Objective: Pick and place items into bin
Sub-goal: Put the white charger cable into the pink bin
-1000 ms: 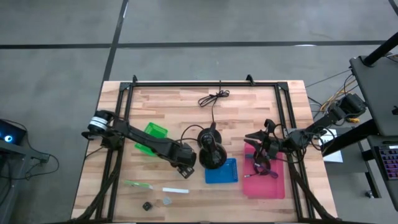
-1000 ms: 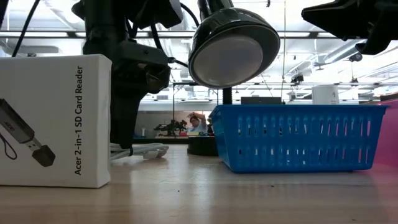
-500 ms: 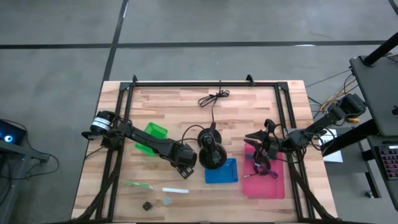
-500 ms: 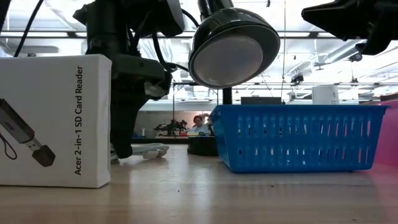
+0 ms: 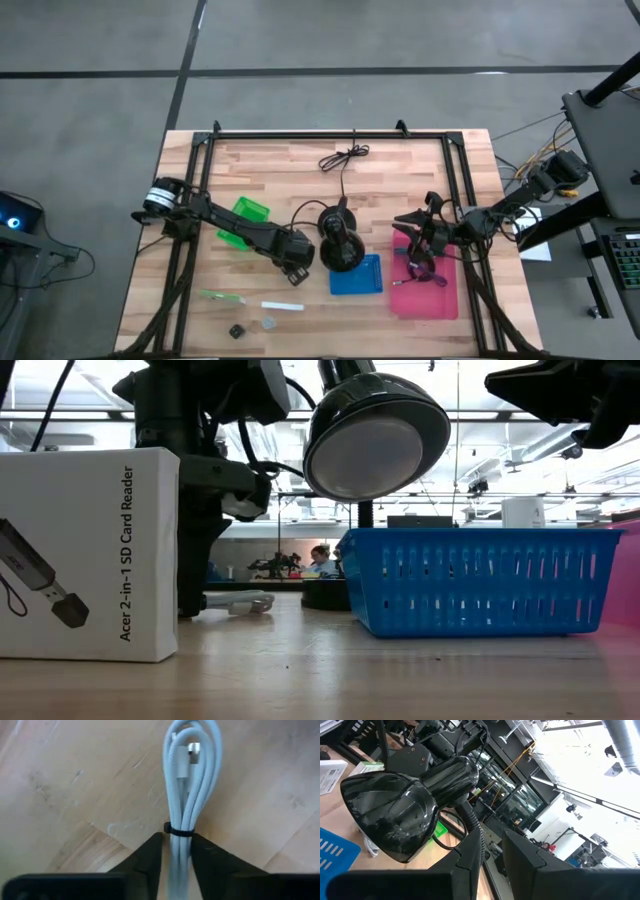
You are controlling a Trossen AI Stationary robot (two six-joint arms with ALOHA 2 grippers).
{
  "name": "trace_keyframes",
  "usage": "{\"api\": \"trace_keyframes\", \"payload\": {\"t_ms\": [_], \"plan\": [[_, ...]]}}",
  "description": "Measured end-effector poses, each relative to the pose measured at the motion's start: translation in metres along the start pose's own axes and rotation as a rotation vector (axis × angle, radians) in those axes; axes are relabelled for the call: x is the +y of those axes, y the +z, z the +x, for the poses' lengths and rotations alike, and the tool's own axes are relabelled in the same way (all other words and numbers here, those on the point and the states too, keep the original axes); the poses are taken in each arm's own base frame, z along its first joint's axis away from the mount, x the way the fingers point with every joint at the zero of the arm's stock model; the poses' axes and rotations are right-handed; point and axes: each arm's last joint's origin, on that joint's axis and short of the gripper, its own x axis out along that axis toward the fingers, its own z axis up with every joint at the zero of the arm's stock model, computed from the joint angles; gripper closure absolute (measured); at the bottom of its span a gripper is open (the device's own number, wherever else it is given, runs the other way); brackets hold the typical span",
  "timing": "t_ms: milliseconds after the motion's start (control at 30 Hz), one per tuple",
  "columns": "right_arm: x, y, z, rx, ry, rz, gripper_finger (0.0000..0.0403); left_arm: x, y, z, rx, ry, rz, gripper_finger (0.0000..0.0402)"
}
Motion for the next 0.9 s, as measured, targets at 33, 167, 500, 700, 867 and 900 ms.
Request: {"api": "trace_keyframes", "payload": {"t_ms": [33, 167, 500, 700, 867, 900], "plan": [[0.0, 0.0, 0.0, 0.0, 0.0, 0.0, 0.0335, 0.0, 0.0, 0.0, 0.0, 0.003, 0.005, 0.0331], [0.0, 0.0, 0.0, 0.0, 0.0, -0.001, 0.0335, 0.001, 0.0, 0.0, 0.003, 0.01, 0.08, 0.038], [0.001, 0.0, 0.0, 0.004, 0.006, -0.01, 0.0335, 0.007, -0.006, -0.013, 0.053, 0.034, 0.105, 0.0388], [0.001, -0.001, 0.0, 0.006, 0.008, -0.013, 0.0335, 0.012, -0.01, -0.029, 0.058, 0.053, 0.109, 0.0389], [0.001, -0.001, 0.0, 0.008, 0.009, -0.014, 0.0335, 0.014, -0.01, -0.047, -0.009, 0.037, 0.111, 0.039], [0.001, -0.001, 0.0, 0.008, 0.009, -0.014, 0.0335, 0.014, -0.01, -0.052, -0.021, 0.028, 0.111, 0.039]]}}
